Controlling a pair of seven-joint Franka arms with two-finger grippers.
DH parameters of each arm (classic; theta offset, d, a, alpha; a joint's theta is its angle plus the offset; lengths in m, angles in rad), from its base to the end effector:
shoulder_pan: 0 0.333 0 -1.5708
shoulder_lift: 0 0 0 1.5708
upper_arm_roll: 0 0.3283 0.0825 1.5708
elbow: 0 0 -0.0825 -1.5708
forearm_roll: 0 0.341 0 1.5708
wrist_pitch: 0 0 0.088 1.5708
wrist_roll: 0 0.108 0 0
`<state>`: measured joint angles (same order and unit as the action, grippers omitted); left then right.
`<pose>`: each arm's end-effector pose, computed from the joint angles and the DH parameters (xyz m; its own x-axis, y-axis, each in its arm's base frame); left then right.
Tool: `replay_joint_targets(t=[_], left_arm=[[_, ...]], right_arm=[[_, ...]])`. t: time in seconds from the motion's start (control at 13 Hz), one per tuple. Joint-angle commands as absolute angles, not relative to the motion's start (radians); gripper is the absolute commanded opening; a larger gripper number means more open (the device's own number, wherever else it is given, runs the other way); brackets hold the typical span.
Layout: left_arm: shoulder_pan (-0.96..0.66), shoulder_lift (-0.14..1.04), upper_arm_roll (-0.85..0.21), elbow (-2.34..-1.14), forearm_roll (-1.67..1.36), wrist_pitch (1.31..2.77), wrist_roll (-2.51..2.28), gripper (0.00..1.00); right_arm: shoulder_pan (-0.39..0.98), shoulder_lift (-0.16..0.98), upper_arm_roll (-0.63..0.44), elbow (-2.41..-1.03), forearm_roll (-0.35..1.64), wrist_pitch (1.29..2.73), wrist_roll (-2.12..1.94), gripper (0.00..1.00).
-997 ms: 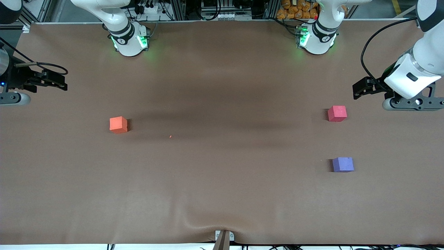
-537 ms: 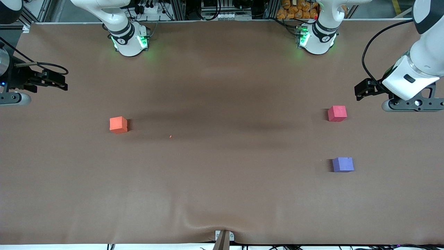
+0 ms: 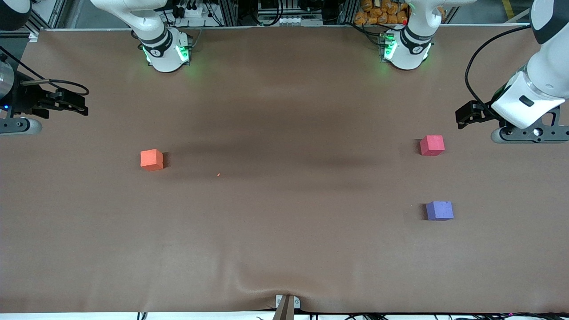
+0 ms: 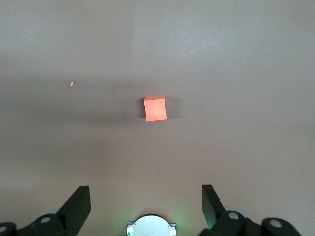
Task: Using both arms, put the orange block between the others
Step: 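Reach the right gripper down to the orange cube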
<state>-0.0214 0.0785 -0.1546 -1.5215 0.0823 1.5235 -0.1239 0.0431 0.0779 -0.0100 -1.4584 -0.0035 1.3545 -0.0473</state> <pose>0.5245 -0.0802 0.6127 0.9966 -0.0486 -0.0661 -0.0537 -0.9954 -0.0789 0.5125 0.0168 0.6260 0.9804 0.0789 -0.1808 0.0794 -0.9968 -0.0043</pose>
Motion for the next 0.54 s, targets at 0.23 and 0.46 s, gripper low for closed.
replay_joint_targets(t=[0.23, 0.46], left_arm=[[-0.015, 0.078, -0.161, -1.516, 0.084, 1.514, -0.11, 1.0], [-0.014, 0.075, -0.16, -1.513, 0.084, 1.514, -0.103, 1.0]], right_arm=[[0.051, 0.152, -0.014, -1.443, -0.006, 1.351, -0.035, 1.0], [0.052, 0.253, -0.014, -1.443, -0.009, 1.351, -0.035, 1.0]])
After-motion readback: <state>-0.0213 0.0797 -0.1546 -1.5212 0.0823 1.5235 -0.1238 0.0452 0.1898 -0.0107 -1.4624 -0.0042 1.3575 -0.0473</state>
